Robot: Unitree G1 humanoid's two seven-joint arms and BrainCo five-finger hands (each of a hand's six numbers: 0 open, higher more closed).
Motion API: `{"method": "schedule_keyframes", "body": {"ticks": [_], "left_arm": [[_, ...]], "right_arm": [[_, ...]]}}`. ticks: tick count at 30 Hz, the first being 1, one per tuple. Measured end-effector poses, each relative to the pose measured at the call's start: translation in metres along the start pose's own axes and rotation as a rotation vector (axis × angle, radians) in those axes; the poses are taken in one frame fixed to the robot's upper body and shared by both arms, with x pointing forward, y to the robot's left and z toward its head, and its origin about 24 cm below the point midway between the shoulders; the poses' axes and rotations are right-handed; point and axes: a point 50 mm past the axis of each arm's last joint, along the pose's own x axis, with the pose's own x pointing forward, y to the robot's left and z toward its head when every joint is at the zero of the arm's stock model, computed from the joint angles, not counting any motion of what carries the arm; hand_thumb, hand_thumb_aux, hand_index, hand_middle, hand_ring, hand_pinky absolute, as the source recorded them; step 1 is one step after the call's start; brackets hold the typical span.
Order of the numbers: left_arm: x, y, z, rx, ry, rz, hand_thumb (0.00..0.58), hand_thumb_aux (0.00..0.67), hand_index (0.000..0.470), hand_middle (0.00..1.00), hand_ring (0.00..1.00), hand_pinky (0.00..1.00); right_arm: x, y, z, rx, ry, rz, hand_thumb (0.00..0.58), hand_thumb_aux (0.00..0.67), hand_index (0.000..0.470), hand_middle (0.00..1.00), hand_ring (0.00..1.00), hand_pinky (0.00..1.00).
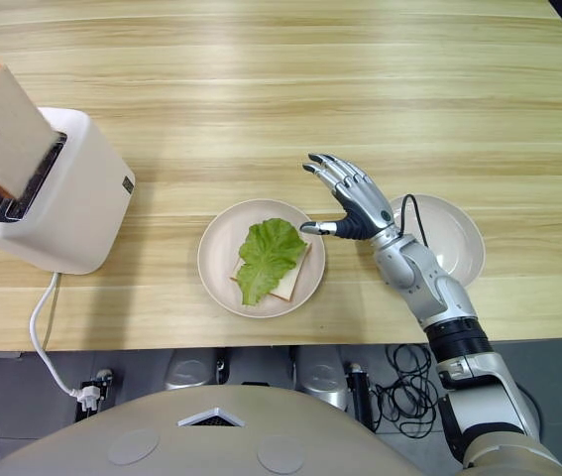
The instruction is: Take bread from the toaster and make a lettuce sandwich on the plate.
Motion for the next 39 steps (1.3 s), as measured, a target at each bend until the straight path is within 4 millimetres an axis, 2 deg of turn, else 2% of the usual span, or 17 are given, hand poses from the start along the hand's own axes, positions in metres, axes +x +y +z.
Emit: {"method": "schedule_keyframes", "body": {"ticks": [3, 7, 10, 12, 15, 17, 21, 23, 26, 31, 35, 39], "left_arm": [[0.002, 0.007, 0.003, -0.002, -0.015, 0.03, 0.58, 0.67, 0.46, 1.0, 1.0, 1.0], [0.006, 0.02, 0.02, -0.036, -0.091, 0.076, 0.58, 0.67, 0.46, 1.0, 1.0, 1.0], [0.013, 0.029, 0.045, -0.175, -0.222, 0.061, 0.58, 0.67, 0.46, 1.0, 1.0, 1.0], [0.015, 0.026, 0.065, -0.256, -0.321, 0.011, 0.58, 0.67, 0.46, 1.0, 1.0, 1.0], [0.018, 0.009, 0.099, -0.437, -0.486, -0.167, 0.58, 0.67, 0.46, 1.0, 1.0, 1.0], [0.026, -0.011, 0.119, -0.576, -0.577, -0.354, 0.58, 0.67, 0.46, 1.0, 1.0, 1.0], [0.038, -0.052, 0.138, -0.855, -0.629, -0.691, 0.58, 0.67, 0.46, 1.0, 1.0, 1.0], [0.04, -0.074, 0.149, -0.93, -0.632, -0.849, 0.58, 0.67, 0.46, 1.0, 1.0, 1.0], [0.036, -0.097, 0.166, -0.972, -0.676, -1.053, 0.58, 0.67, 0.46, 1.0, 1.0, 1.0], [0.035, -0.114, 0.186, -1.039, -0.78, -1.335, 0.58, 0.67, 0.46, 1.0, 1.0, 1.0], [0.038, -0.134, 0.196, -1.066, -0.754, -1.503, 0.58, 0.67, 0.46, 1.0, 1.0, 1.0], [0.023, -0.163, 0.203, -1.015, -0.712, -1.668, 0.58, 0.67, 0.46, 1.0, 1.0, 1.0]], "right_arm": [[0.0, 0.0, 0.0, -0.011, -0.001, -0.003, 0.0, 0.0, 0.0, 0.0, 0.0, 0.0], [0.004, -0.006, -0.001, -0.017, -0.007, -0.024, 0.0, 0.0, 0.0, 0.0, 0.0, 0.0], [0.008, -0.017, 0.001, -0.018, -0.048, -0.089, 0.0, 0.0, 0.0, 0.0, 0.0, 0.0], [0.009, -0.026, 0.004, -0.006, -0.087, -0.143, 0.0, 0.0, 0.0, 0.0, 0.0, 0.0], [0.007, -0.041, 0.015, -0.002, -0.201, -0.232, 0.0, 0.0, 0.0, 0.0, 0.0, 0.0], [0.002, -0.05, 0.022, -0.008, -0.29, -0.276, 0.0, 0.0, 0.0, 0.0, 0.0, 0.0], [-0.009, -0.056, 0.031, 0.001, -0.393, -0.317, 0.0, 0.0, 0.0, 0.0, 0.0, 0.0], [-0.016, -0.058, 0.032, 0.001, -0.417, -0.32, 0.0, 0.0, 0.0, 0.0, 0.0, 0.0], [-0.025, -0.063, 0.032, 0.014, -0.441, -0.317, 0.0, 0.0, 0.0, 0.0, 0.0, 0.0], [-0.041, -0.063, 0.039, 0.03, -0.511, -0.222, 0.0, 0.0, 0.0, 0.0, 0.0, 0.0], [-0.045, -0.058, 0.048, 0.04, -0.569, -0.155, 0.0, 0.0, 0.0, 0.0, 0.0, 0.0], [-0.044, -0.058, 0.054, 0.035, -0.599, -0.123, 0.0, 0.0, 0.0, 0.0, 0.0, 0.0]]}}
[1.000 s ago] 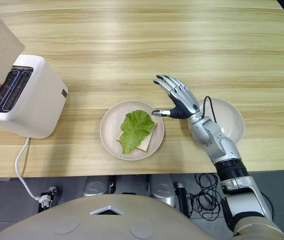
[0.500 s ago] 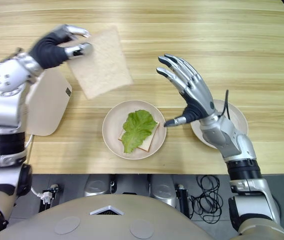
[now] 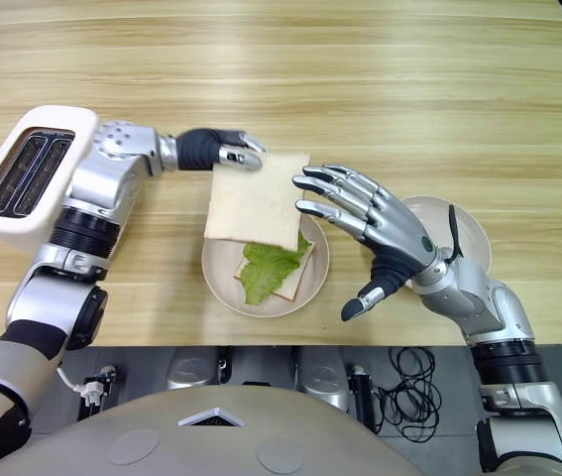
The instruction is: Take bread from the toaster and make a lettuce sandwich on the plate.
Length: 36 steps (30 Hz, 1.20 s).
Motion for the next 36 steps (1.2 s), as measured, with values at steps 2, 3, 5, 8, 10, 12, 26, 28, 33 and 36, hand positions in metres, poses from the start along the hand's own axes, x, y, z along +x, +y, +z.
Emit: {"method": "schedule_keyframes", "body": {"ticks": [2, 3, 5, 8, 10, 12, 26, 28, 33, 36], "left_arm": [[0.008, -0.001, -0.007, -0.012, 0.016, -0.014, 0.58, 0.67, 0.46, 1.0, 1.0, 1.0], [0.013, -0.001, -0.009, 0.001, 0.038, -0.012, 0.58, 0.67, 0.46, 1.0, 1.0, 1.0], [0.018, -0.001, -0.015, 0.034, 0.075, 0.009, 0.58, 0.67, 0.46, 1.0, 1.0, 1.0], [0.025, -0.004, -0.025, 0.054, 0.117, -0.001, 0.58, 0.67, 0.46, 1.0, 1.0, 1.0], [0.026, -0.006, -0.028, 0.058, 0.126, -0.019, 0.58, 0.67, 0.46, 1.0, 1.0, 1.0], [0.027, -0.006, -0.03, 0.062, 0.136, -0.018, 0.58, 0.67, 0.46, 1.0, 1.0, 1.0], [0.038, -0.007, -0.035, 0.114, 0.194, -0.037, 0.58, 0.67, 0.46, 1.0, 1.0, 1.0], [0.042, -0.008, -0.034, 0.121, 0.185, -0.04, 0.58, 0.67, 0.46, 1.0, 1.0, 1.0], [0.047, -0.01, -0.032, 0.141, 0.182, -0.042, 0.58, 0.67, 0.46, 1.0, 1.0, 1.0], [0.046, -0.009, -0.035, 0.142, 0.196, -0.035, 0.58, 0.67, 0.46, 1.0, 1.0, 1.0]], "right_arm": [[0.001, 0.003, 0.001, 0.008, -0.01, 0.03, 0.0, 0.0, 0.0, 0.0, 0.0, 0.0], [0.002, 0.007, 0.003, 0.018, -0.016, 0.059, 0.0, 0.0, 0.0, 0.0, 0.0, 0.0], [0.001, 0.014, 0.005, 0.034, -0.021, 0.11, 0.0, 0.0, 0.0, 0.0, 0.0, 0.0], [0.0, 0.019, 0.006, 0.042, -0.022, 0.155, 0.0, 0.0, 0.0, 0.0, 0.0, 0.0], [0.001, 0.021, 0.007, 0.049, -0.026, 0.166, 0.0, 0.0, 0.0, 0.0, 0.0, 0.0], [0.001, 0.024, 0.008, 0.057, -0.03, 0.186, 0.0, 0.0, 0.0, 0.0, 0.0, 0.0], [-0.001, 0.045, -0.001, 0.067, -0.014, 0.377, 0.0, 0.0, 0.0, 0.0, 0.0, 0.0], [-0.001, 0.05, -0.002, 0.072, -0.021, 0.414, 0.0, 0.0, 0.0, 0.0, 0.0, 0.0], [-0.005, 0.065, -0.005, 0.104, -0.002, 0.528, 0.0, 0.0, 0.0, 0.0, 0.0, 0.0], [-0.003, 0.069, -0.005, 0.109, -0.005, 0.541, 0.0, 0.0, 0.0, 0.0, 0.0, 0.0]]}}
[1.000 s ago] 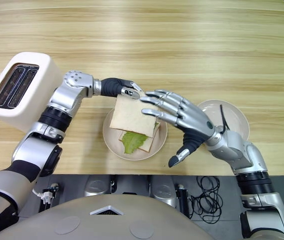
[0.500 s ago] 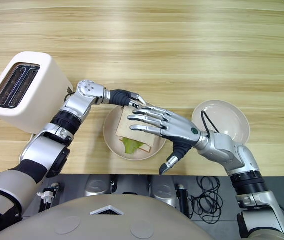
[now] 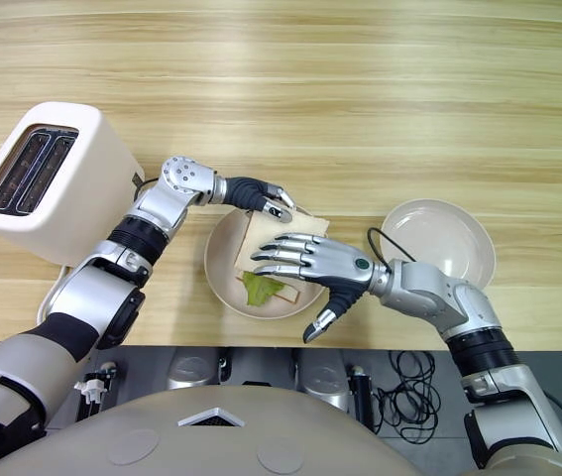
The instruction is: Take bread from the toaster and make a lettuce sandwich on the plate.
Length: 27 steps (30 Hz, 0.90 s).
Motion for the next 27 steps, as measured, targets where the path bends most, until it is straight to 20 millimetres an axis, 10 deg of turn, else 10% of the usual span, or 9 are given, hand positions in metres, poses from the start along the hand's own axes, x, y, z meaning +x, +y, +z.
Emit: {"method": "schedule_keyframes", "body": {"ticks": [27], "left_arm": [[0.002, -0.01, -0.013, 0.035, 0.089, -0.074, 0.58, 0.67, 0.46, 1.0, 1.0, 1.0]], "right_arm": [[0.018, 0.001, 0.005, -0.009, -0.011, 0.008, 0.0, 0.0, 0.0, 0.0, 0.0, 0.0]]}}
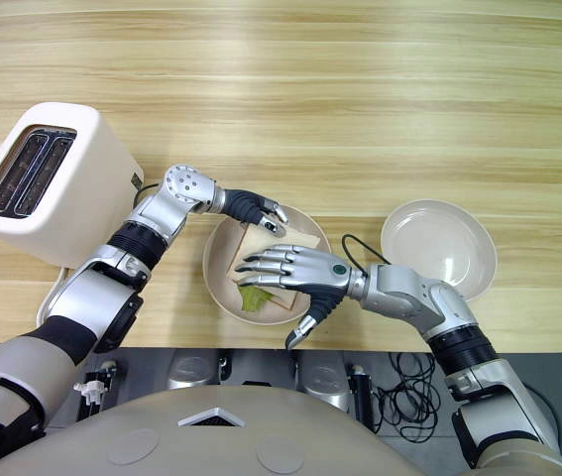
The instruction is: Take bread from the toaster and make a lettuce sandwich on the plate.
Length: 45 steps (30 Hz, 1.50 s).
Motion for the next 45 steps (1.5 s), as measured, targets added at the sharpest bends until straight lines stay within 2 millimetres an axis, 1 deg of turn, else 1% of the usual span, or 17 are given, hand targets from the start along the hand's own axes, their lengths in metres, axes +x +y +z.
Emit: {"method": "schedule_keyframes", "body": {"ticks": [4, 13, 16, 18, 20, 26, 27, 28, 29, 31, 32, 35, 38, 39, 42, 44, 45], "left_arm": [[0.0, -0.002, -0.004, 0.002, 0.014, -0.002, 0.58, 0.67, 0.46, 1.0, 1.0, 1.0], [0.001, -0.003, -0.007, 0.0, 0.015, 0.007, 0.58, 0.67, 0.46, 1.0, 1.0, 1.0], [0.001, -0.003, -0.008, 0.0, 0.018, 0.011, 0.58, 0.67, 0.46, 1.0, 1.0, 1.0], [0.003, -0.004, -0.008, -0.002, 0.023, 0.011, 0.58, 0.67, 0.46, 1.0, 1.0, 1.0], [0.007, -0.006, -0.012, -0.016, 0.036, 0.008, 0.58, 0.67, 0.46, 1.0, 1.0, 1.0], [0.011, -0.005, -0.012, -0.015, 0.044, 0.027, 0.58, 0.67, 0.46, 1.0, 1.0, 1.0], [0.011, -0.005, -0.012, -0.013, 0.046, 0.029, 0.578, 0.628, 0.431, 1.0, 1.0, 1.0], [0.011, -0.005, -0.011, -0.008, 0.046, 0.034, 0.578, 0.628, 0.431, 1.0, 1.0, 1.0], [0.011, -0.005, -0.011, -0.003, 0.045, 0.039, 0.456, 0.36, 0.247, 0.96, 0.96, 0.96], [0.011, -0.004, -0.011, 0.01, 0.046, 0.052, 0.456, 0.36, 0.247, 0.96, 0.96, 0.96], [0.009, -0.003, -0.011, 0.026, 0.049, 0.069, 0.0, 0.0, 0.0, 0.0, 0.0, 0.0], [0.005, 0.005, -0.007, 0.09, 0.058, 0.145, 0.0, 0.0, 0.0, 0.0, 0.0, 0.0], [-0.008, 0.025, 0.004, 0.178, 0.065, 0.306, 0.0, 0.0, 0.0, 0.0, 0.0, 0.0], [-0.016, 0.036, 0.015, 0.204, 0.037, 0.397, 0.0, 0.0, 0.0, 0.0, 0.0, 0.0], [-0.043, 0.063, 0.04, 0.303, 0.009, 0.619, 0.0, 0.0, 0.0, 0.0, 0.0, 0.0], [-0.062, 0.075, 0.048, 0.399, 0.046, 0.742, 0.0, 0.0, 0.0, 0.0, 0.0, 0.0], [-0.069, 0.078, 0.047, 0.439, 0.073, 0.787, 0.0, 0.0, 0.0, 0.0, 0.0, 0.0]], "right_arm": [[0.001, -0.005, 0.001, -0.018, 0.001, -0.024, 0.0, 0.0, 0.0, 0.0, 0.0, 0.0], [0.0, -0.004, -0.001, -0.007, 0.02, -0.018, 0.0, 0.0, 0.0, 0.0, 0.0, 0.0], [-0.001, 0.002, -0.001, 0.039, 0.037, 0.039, 0.0, 0.0, 0.0, 0.0, 0.0, 0.0], [-0.006, 0.013, -0.002, 0.119, 0.075, 0.127, 0.0, 0.0, 0.0, 0.0, 0.0, 0.0], [-0.007, 0.018, -0.001, 0.185, 0.092, 0.179, 0.0, 0.0, 0.0, 0.0, 0.0, 0.0], [-0.009, 0.014, -0.004, 0.263, 0.13, 0.232, 0.0, 0.0, 0.0, 0.0, 0.0, 0.0], [-0.009, 0.014, -0.004, 0.264, 0.134, 0.234, 0.0, 0.0, 0.0, 0.0, 0.0, 0.0], [-0.008, 0.014, -0.005, 0.265, 0.137, 0.237, 0.0, 0.0, 0.0, 0.0, 0.0, 0.0], [-0.008, 0.013, -0.005, 0.264, 0.139, 0.242, 0.0, 0.0, 0.0, 0.0, 0.0, 0.0], [-0.008, 0.012, -0.006, 0.261, 0.143, 0.248, 0.0, 0.0, 0.0, 0.0, 0.0, 0.0], [-0.008, 0.012, -0.007, 0.26, 0.145, 0.252, 0.0, 0.0, 0.0, 0.0, 0.0, 0.0], [-0.008, 0.012, -0.009, 0.266, 0.156, 0.255, 0.0, 0.0, 0.0, 0.0, 0.0, 0.0], [-0.011, 0.013, -0.012, 0.277, 0.183, 0.256, 0.0, 0.0, 0.0, 0.0, 0.0, 0.0], [-0.015, 0.019, -0.012, 0.301, 0.198, 0.271, 0.0, 0.0, 0.0, 0.0, 0.0, 0.0], [-0.015, 0.017, -0.013, 0.305, 0.198, 0.26, 0.0, 0.0, 0.0, 0.0, 0.0, 0.0], [-0.015, 0.015, -0.014, 0.297, 0.198, 0.256, 0.0, 0.0, 0.0, 0.0, 0.0, 0.0], [-0.015, 0.014, -0.014, 0.293, 0.197, 0.254, 0.0, 0.0, 0.0, 0.0, 0.0, 0.0]]}}
